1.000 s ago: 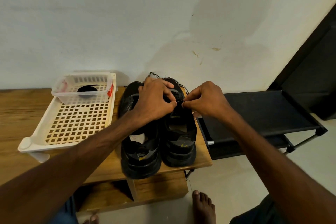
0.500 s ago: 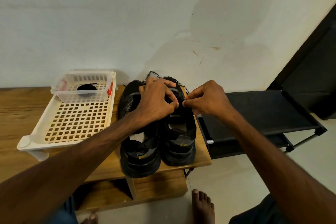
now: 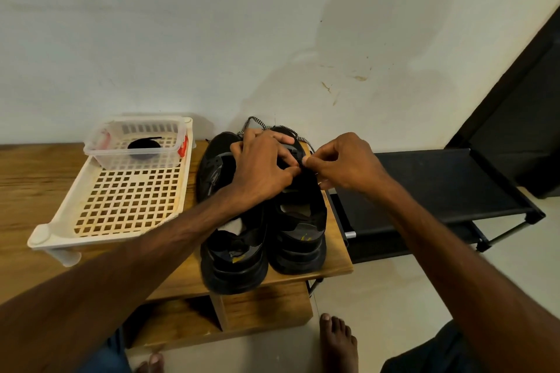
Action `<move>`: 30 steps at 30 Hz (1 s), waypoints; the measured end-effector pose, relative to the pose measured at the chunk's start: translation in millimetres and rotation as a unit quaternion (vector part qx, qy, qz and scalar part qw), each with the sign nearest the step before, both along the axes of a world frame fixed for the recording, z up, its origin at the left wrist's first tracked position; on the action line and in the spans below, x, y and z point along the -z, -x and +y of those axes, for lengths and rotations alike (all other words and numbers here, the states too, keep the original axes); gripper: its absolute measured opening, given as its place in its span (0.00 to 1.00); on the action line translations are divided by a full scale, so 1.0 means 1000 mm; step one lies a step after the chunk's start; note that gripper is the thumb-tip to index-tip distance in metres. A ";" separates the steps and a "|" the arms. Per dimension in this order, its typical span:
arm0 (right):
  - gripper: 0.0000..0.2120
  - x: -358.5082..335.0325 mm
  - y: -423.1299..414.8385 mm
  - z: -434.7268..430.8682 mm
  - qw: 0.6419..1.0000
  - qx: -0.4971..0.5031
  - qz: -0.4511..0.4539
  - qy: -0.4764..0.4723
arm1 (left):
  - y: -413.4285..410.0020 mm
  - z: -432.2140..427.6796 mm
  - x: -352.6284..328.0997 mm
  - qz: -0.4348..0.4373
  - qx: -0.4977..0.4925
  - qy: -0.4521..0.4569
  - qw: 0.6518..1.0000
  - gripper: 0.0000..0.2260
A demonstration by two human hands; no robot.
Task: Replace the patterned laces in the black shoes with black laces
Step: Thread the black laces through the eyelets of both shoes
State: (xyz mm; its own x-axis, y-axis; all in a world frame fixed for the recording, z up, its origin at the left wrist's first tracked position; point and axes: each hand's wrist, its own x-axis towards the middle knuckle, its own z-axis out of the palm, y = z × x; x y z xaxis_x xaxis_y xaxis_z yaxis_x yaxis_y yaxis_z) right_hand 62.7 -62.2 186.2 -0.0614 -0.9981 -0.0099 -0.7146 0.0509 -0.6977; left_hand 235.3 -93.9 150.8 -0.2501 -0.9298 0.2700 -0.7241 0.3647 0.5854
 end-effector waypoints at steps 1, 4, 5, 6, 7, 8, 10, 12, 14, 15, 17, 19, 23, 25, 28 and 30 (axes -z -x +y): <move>0.06 0.000 0.001 -0.001 0.999 0.008 -0.029 -0.016 | 0.000 0.000 0.000 0.007 -0.002 -0.004 1.000 0.03; 0.04 0.001 0.003 -0.002 0.996 0.015 -0.076 -0.043 | 0.002 0.000 0.000 0.023 -0.004 -0.009 1.000 0.03; 0.04 0.002 0.003 -0.003 0.996 0.013 -0.079 -0.046 | 0.002 0.000 0.000 0.025 -0.002 -0.007 1.000 0.03; 0.04 0.003 0.003 -0.004 0.995 0.012 -0.081 -0.050 | 0.002 0.000 0.000 0.024 -0.001 -0.004 1.000 0.03; 0.04 0.003 0.003 -0.005 0.995 0.010 -0.081 -0.053 | 0.002 0.000 0.000 0.021 0.000 0.000 1.000 0.03; 0.04 0.003 0.004 -0.006 0.995 0.007 -0.085 -0.057 | 0.001 0.000 0.000 0.019 -0.001 0.004 1.000 0.03; 0.04 0.001 0.006 -0.007 0.994 -0.002 -0.093 -0.063 | 0.000 0.000 0.001 0.016 -0.003 0.009 1.000 0.04; 0.05 -0.001 0.006 -0.007 0.995 -0.014 -0.076 -0.059 | -0.002 0.001 0.001 -0.002 -0.001 0.020 1.000 0.05; 0.08 -0.003 0.005 -0.006 0.998 -0.014 -0.034 -0.042 | -0.005 0.001 0.003 -0.056 0.007 0.035 0.998 0.08; 0.10 -0.004 0.004 -0.006 0.999 -0.009 -0.014 -0.029 | -0.006 0.001 0.004 -0.085 0.011 0.040 0.996 0.09; 0.12 -0.008 0.006 -0.005 1.000 0.005 -0.019 -0.003 | -0.007 0.001 0.008 -0.111 0.011 0.045 0.993 0.09; 0.11 -0.014 0.010 -0.003 0.995 0.023 -0.099 0.012 | -0.008 0.001 0.011 -0.101 0.009 0.055 0.993 0.08; 0.08 -0.034 0.021 0.001 0.903 0.033 -0.425 0.049 | -0.008 -0.001 0.009 -0.030 0.003 0.056 0.998 0.06; 0.05 -0.042 0.028 0.004 0.830 0.049 -0.550 0.076 | -0.010 -0.004 0.002 0.052 0.001 0.065 0.997 0.05; 0.04 -0.041 0.033 0.003 0.804 0.101 -0.581 0.084 | -0.022 -0.006 -0.013 0.166 -0.015 0.090 0.982 0.04; 0.07 -0.035 0.031 0.001 0.889 0.103 -0.436 0.091 | -0.031 -0.008 -0.023 0.211 -0.034 0.109 0.971 0.03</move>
